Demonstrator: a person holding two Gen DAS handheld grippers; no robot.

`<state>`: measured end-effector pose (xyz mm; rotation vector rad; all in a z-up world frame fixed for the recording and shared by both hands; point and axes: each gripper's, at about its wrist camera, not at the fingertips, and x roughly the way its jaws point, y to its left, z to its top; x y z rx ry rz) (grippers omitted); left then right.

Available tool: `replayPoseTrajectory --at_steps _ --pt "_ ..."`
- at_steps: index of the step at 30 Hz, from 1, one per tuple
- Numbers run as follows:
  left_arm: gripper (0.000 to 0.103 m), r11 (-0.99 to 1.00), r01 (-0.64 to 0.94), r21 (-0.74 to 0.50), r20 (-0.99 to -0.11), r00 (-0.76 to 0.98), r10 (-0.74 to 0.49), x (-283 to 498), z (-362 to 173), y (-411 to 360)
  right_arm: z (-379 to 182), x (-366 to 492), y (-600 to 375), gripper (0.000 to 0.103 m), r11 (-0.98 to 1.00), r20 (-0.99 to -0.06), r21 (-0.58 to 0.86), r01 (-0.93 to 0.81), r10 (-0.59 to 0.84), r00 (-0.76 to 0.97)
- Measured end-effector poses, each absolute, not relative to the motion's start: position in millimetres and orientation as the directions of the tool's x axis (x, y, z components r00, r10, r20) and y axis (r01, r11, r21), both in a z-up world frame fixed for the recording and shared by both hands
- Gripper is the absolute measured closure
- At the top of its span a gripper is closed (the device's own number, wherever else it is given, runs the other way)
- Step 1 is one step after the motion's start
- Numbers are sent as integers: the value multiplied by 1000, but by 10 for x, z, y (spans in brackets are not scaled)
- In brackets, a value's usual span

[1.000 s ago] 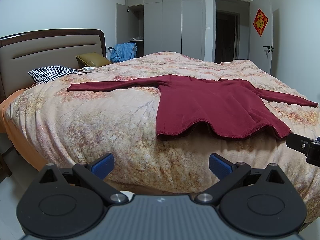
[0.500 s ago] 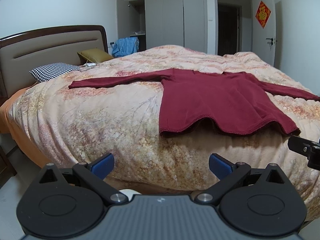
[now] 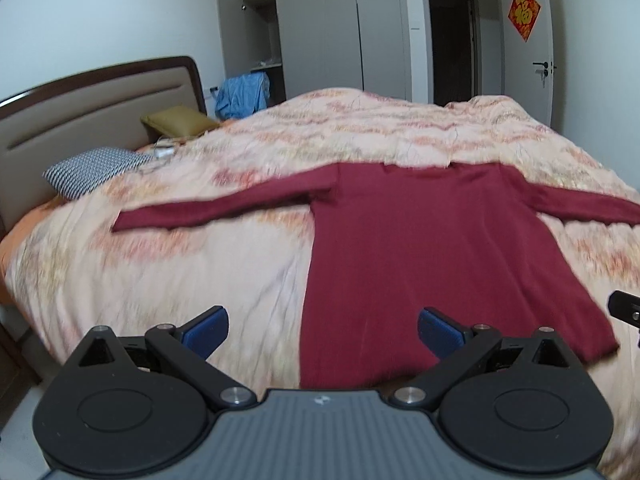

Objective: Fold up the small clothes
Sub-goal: 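Move the right tool toward the sweater sleeve cuff and open it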

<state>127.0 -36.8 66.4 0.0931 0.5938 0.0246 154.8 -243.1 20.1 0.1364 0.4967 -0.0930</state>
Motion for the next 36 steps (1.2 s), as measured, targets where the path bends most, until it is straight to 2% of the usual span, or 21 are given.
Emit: replayPoseTrajectory --at_steps 12,21,27,36 --pt "0 992 89 89 -564 826 -23 2335 806 -1092 366 2309 -3448 0 950 -478 64 307 -241 844" --pt "0 986 144 84 -603 795 -65 2986 507 -1466 251 2722 -4128 0 925 -489 77 371 -290 823" --pt "0 986 151 71 -628 774 -73 3299 276 -1550 76 3028 -4434 0 901 -539 29 433 -350 766" --pt "0 992 116 49 -668 743 -54 3543 4 -1515 -86 3424 -4653 0 879 -551 -65 472 -426 717"
